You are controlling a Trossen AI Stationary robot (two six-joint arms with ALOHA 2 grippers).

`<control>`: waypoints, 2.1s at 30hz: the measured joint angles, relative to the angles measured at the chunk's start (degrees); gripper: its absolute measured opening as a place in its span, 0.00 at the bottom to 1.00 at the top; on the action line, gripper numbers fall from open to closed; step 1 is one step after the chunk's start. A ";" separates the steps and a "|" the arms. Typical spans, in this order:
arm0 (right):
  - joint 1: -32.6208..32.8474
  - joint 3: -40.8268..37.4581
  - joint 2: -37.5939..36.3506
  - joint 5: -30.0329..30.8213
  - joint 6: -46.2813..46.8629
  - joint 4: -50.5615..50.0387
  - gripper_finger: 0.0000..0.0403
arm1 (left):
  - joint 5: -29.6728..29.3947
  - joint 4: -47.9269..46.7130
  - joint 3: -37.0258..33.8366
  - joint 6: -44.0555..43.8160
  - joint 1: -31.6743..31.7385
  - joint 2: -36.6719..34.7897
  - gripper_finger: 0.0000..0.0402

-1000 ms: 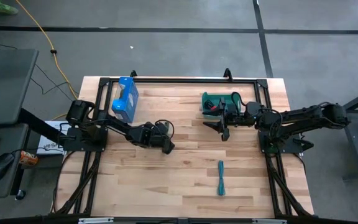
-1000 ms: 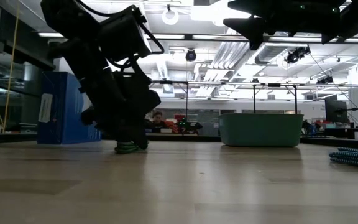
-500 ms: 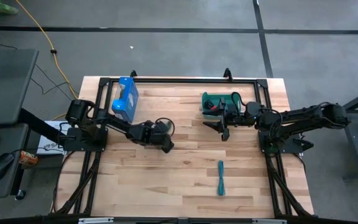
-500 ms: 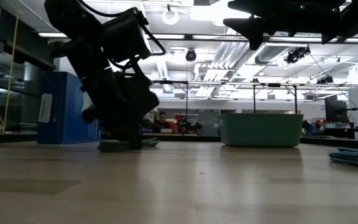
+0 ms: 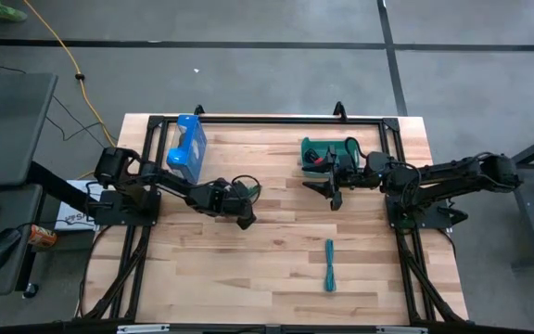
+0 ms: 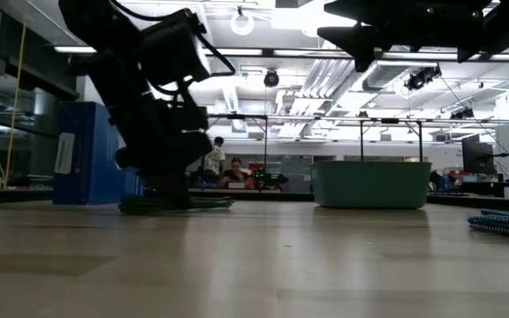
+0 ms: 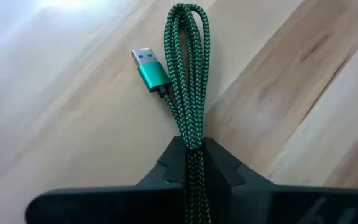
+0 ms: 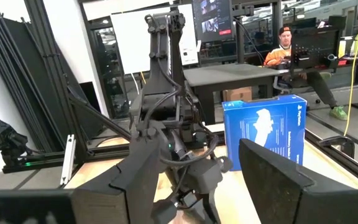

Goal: Pick and place USB-C Cables
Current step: Put the green charger cable into the green bin

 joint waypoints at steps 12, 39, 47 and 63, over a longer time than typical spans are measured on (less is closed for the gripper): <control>0.02 0.00 0.00 0.00 0.08 -0.94 0.52 | -16.00 27.14 -9.95 20.36 -9.55 -17.23 0.01; 0.58 0.04 2.19 1.36 6.57 -0.23 0.52 | 14.26 77.46 -34.21 28.99 -1.59 -28.64 0.01; 1.55 6.60 15.29 5.58 4.07 4.05 0.52 | 12.25 77.47 -29.59 30.52 -0.93 -27.33 0.01; 2.44 27.07 34.01 -1.48 1.63 3.98 0.52 | 13.18 77.17 -28.15 30.52 -0.06 -27.24 0.01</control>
